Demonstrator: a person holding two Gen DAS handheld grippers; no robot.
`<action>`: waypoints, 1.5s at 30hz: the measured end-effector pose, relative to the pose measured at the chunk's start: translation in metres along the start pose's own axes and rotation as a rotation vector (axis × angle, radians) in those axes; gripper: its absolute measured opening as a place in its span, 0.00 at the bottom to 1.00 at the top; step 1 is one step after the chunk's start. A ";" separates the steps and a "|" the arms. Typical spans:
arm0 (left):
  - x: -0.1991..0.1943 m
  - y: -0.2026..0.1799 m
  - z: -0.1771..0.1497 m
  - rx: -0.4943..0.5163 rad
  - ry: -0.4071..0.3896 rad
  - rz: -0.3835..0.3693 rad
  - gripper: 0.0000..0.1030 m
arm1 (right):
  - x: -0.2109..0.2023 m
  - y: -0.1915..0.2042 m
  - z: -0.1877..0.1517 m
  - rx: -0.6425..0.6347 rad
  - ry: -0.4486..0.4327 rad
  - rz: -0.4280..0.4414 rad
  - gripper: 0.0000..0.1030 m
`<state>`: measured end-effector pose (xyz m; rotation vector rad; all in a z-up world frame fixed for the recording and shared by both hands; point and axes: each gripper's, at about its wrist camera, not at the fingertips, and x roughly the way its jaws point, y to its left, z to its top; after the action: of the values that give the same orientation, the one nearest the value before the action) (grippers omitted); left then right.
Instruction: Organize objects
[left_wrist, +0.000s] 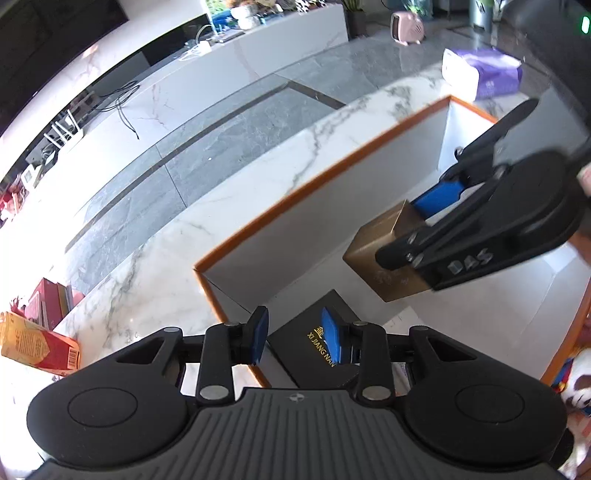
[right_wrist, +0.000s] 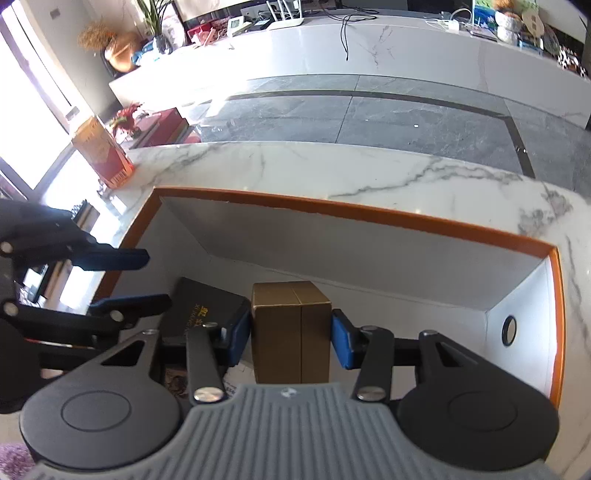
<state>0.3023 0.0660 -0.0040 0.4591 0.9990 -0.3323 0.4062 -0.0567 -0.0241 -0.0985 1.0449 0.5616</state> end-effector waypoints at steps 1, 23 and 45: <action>-0.001 0.001 0.000 -0.005 -0.004 -0.002 0.38 | 0.003 0.004 0.002 -0.034 0.007 -0.027 0.47; -0.005 -0.003 0.002 -0.011 -0.020 0.019 0.38 | 0.022 0.024 0.003 -0.172 0.041 -0.142 0.73; -0.015 0.025 -0.006 -0.146 -0.046 0.017 0.38 | 0.036 0.000 -0.014 -0.191 0.114 -0.259 0.32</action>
<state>0.3021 0.0918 0.0114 0.3264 0.9669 -0.2522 0.4088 -0.0470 -0.0615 -0.4324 1.0676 0.4220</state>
